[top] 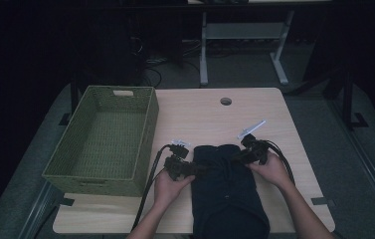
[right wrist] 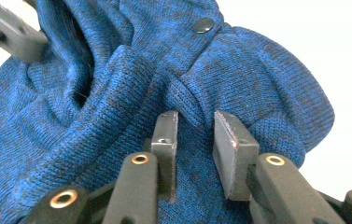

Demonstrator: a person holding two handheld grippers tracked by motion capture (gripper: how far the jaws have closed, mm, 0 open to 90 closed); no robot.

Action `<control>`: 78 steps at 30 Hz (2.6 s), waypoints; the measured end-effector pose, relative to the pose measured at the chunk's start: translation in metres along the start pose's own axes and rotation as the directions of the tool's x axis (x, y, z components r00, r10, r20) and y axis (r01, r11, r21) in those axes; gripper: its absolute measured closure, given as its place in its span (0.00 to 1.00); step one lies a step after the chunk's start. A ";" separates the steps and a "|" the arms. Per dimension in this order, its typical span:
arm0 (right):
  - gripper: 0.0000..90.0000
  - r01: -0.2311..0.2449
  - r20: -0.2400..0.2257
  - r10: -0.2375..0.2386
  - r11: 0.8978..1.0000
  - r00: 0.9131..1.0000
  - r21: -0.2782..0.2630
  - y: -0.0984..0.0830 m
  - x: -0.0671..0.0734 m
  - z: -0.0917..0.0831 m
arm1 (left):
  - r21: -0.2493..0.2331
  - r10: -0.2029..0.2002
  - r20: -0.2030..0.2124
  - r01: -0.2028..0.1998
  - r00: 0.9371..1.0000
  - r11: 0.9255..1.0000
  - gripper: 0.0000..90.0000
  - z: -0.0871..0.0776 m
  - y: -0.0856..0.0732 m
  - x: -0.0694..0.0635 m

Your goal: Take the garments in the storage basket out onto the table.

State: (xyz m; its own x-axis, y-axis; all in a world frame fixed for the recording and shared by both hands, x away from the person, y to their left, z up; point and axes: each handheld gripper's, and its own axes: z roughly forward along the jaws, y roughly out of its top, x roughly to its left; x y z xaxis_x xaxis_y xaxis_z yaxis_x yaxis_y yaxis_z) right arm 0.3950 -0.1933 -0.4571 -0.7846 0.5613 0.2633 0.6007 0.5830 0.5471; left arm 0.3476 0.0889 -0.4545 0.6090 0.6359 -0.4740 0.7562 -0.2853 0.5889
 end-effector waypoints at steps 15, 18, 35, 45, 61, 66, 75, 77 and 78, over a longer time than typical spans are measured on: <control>0.67 -0.080 0.018 0.082 0.993 0.996 -0.091 0.006 -0.012 -0.031 | -0.095 -0.068 -0.056 0.062 0.996 0.994 0.60 -0.007 0.022 0.021; 0.67 -0.111 0.024 0.113 0.990 0.993 -0.086 0.006 -0.021 -0.030 | -0.080 -0.084 -0.066 0.078 0.994 0.994 0.58 0.000 0.023 0.026; 0.74 -0.191 0.007 0.191 0.981 0.982 -0.028 -0.001 -0.035 -0.013 | -0.010 -0.164 -0.018 0.164 0.986 0.986 0.58 0.017 0.031 0.041; 0.85 -0.178 -0.005 0.178 0.984 0.984 -0.005 -0.002 -0.033 -0.014 | -0.008 -0.135 -0.009 0.135 0.991 0.991 0.83 0.016 0.033 0.042; 0.87 -0.178 -0.026 0.177 0.982 0.984 -0.064 -0.002 -0.032 -0.030 | -0.053 -0.068 -0.029 0.067 0.997 0.996 0.89 0.009 0.045 0.031; 0.87 -0.166 -0.015 0.165 0.984 0.986 -0.070 0.003 -0.031 -0.036 | -0.068 -0.050 -0.036 0.048 0.998 0.997 0.89 0.005 0.053 0.027; 0.87 -0.153 0.000 0.154 0.982 0.988 -0.112 0.018 -0.033 -0.052 | -0.105 -0.022 -0.039 0.017 0.999 0.994 0.89 -0.008 0.075 0.024; 0.87 -0.151 0.003 0.152 0.982 0.988 -0.115 0.022 -0.033 -0.056 | -0.113 -0.016 -0.037 0.011 0.999 0.994 0.89 -0.011 0.080 0.024; 0.87 -0.147 0.003 0.149 0.982 0.989 -0.120 0.025 -0.034 -0.058 | -0.120 -0.018 -0.034 0.014 0.999 0.993 0.89 -0.012 0.082 0.025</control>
State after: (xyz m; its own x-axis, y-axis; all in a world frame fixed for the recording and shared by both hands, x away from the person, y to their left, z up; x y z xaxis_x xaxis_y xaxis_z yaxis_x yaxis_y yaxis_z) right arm 0.4277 -0.2325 -0.4062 -0.6860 0.6437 0.3392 0.6869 0.4190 0.5938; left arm 0.4218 0.0902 -0.4103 0.5869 0.6651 -0.4617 0.7303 -0.1887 0.6565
